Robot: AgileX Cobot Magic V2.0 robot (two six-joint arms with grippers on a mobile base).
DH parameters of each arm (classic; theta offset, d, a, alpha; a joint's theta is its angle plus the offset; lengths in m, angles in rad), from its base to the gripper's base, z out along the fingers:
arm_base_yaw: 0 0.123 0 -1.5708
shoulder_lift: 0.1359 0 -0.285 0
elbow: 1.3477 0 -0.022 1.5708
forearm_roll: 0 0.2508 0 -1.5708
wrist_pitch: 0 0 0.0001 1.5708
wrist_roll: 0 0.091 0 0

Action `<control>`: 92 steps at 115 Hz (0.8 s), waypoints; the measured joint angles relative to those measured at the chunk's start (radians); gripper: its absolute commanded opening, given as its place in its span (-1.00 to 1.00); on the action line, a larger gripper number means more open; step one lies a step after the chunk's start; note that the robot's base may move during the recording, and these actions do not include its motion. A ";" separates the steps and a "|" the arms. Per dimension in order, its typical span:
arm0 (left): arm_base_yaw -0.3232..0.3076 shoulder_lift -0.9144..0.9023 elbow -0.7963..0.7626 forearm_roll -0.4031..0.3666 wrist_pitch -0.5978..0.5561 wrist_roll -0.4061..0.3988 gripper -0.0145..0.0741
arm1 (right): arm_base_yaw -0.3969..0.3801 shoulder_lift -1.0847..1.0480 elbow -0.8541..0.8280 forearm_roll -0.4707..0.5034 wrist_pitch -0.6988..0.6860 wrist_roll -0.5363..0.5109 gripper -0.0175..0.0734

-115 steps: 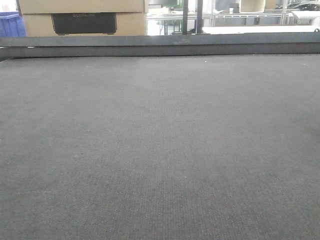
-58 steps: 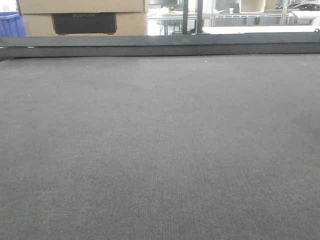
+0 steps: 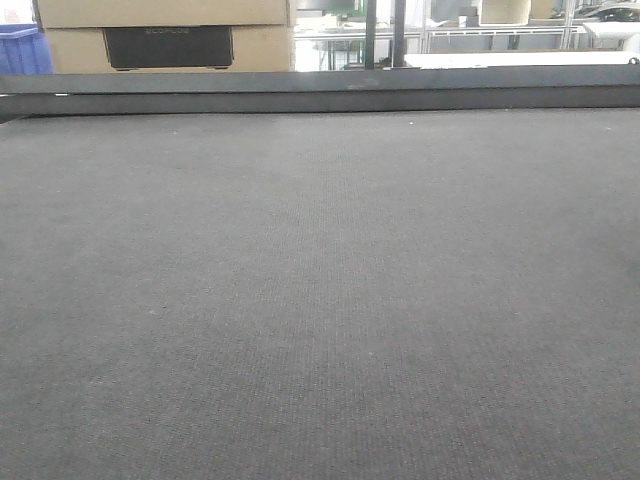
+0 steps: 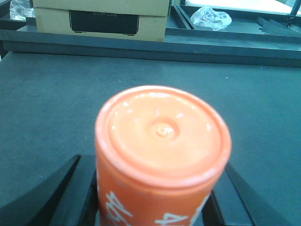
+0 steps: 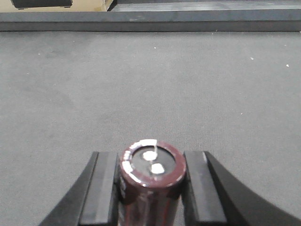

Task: Place cylindrical capacitor in blue bin on shelf
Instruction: 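Lift the orange cylinder with the left gripper, holding both objects, then drive the base away from the table while holding both objects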

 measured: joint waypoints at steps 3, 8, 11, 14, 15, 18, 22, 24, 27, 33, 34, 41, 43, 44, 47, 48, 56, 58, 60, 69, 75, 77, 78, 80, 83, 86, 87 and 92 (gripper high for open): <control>0.000 0.000 0.000 0.000 0.000 0.000 -0.92 | 0.000 0.000 0.000 0.000 0.000 0.000 -0.97; 0.000 0.000 0.000 0.000 0.000 0.000 -0.92 | 0.000 0.000 0.000 0.000 0.000 0.000 -0.97; 0.000 0.000 0.000 0.000 0.000 0.000 -0.92 | 0.000 0.000 0.000 0.000 0.000 0.000 -0.97; 0.000 0.000 0.000 0.000 0.000 0.000 -0.92 | 0.000 0.000 0.000 0.000 0.000 0.000 -0.97; 0.000 0.000 0.000 0.000 0.000 0.000 -0.92 | 0.000 0.000 0.000 0.000 0.000 0.000 -0.97; 0.000 0.000 0.000 0.000 0.000 0.000 -0.92 | 0.000 0.000 0.000 0.000 0.000 0.000 -0.97; 0.000 0.000 0.000 0.000 0.000 0.000 -0.92 | 0.000 0.000 0.000 0.000 0.000 0.000 -0.97; 0.000 0.000 0.000 0.000 0.000 0.000 -0.92 | 0.000 0.000 0.000 0.000 0.000 0.000 -0.97; 0.000 0.000 0.000 0.000 0.000 0.000 -0.92 | 0.000 0.000 0.000 0.000 0.000 0.000 -0.97; 0.000 0.000 0.000 0.000 0.000 0.000 -0.92 | 0.000 0.000 0.000 0.000 0.000 0.000 -0.97; 0.000 0.000 0.000 0.000 0.000 0.000 -0.92 | 0.000 0.000 0.000 0.000 0.000 0.000 -0.97; 0.000 0.000 0.000 0.000 0.000 0.000 -0.92 | 0.000 0.000 0.000 0.000 0.000 0.000 -0.97; 0.000 0.000 0.000 0.000 0.000 0.000 -0.92 | 0.000 0.000 0.000 0.000 -0.002 0.000 -0.97; 0.000 0.000 0.000 0.000 0.000 0.000 -0.92 | 0.000 0.000 0.000 0.000 -0.002 0.000 -0.97; 0.000 0.000 0.000 0.000 0.000 0.000 -0.92 | 0.000 0.000 0.000 0.000 -0.006 0.000 -0.97; 0.000 0.000 0.000 0.000 0.000 0.000 -0.92 | 0.000 0.000 0.000 0.000 -0.006 0.000 -0.97; 0.000 0.000 0.000 0.000 0.000 0.000 -0.92 | 0.000 0.000 0.000 0.000 -0.013 0.000 -0.97; 0.000 0.000 0.000 0.000 0.000 0.000 -0.92 | 0.000 0.000 0.000 0.000 -0.015 0.000 -0.97; 0.000 0.000 0.000 0.000 0.000 0.000 -0.92 | 0.000 0.000 0.000 0.000 -0.015 0.000 -0.97; 0.000 0.000 0.000 0.000 0.000 0.000 -0.92 | 0.000 0.000 0.000 0.000 -0.019 0.000 -0.97; 0.000 0.000 0.000 0.000 0.000 0.000 -0.92 | 0.000 0.000 0.000 0.002 -0.019 0.000 -0.97; 0.000 -0.002 0.000 0.000 0.000 0.000 -0.92 | 0.000 0.000 0.000 0.002 -0.019 0.000 -0.97; 0.000 -0.002 0.000 0.000 0.000 0.000 -0.92 | 0.000 0.000 0.000 0.002 -0.020 0.000 -0.97; 0.000 -0.002 0.000 0.000 0.000 0.000 -0.92 | 0.000 0.000 0.000 0.002 -0.022 0.000 -0.97; 0.000 -0.002 0.000 0.000 0.000 0.000 -0.92 | 0.000 0.000 0.000 0.002 -0.022 0.000 -0.97; 0.000 -0.002 0.000 0.000 0.000 0.000 -0.92 | 0.000 0.000 0.000 0.002 -0.024 0.000 -0.97; 0.000 -0.002 0.000 0.000 0.000 0.000 -0.92 | 0.000 0.000 0.000 0.002 -0.024 0.000 -0.97; 0.000 -0.002 0.000 0.000 0.000 0.000 -0.92 | 0.000 0.000 0.000 0.002 -0.025 0.000 -0.97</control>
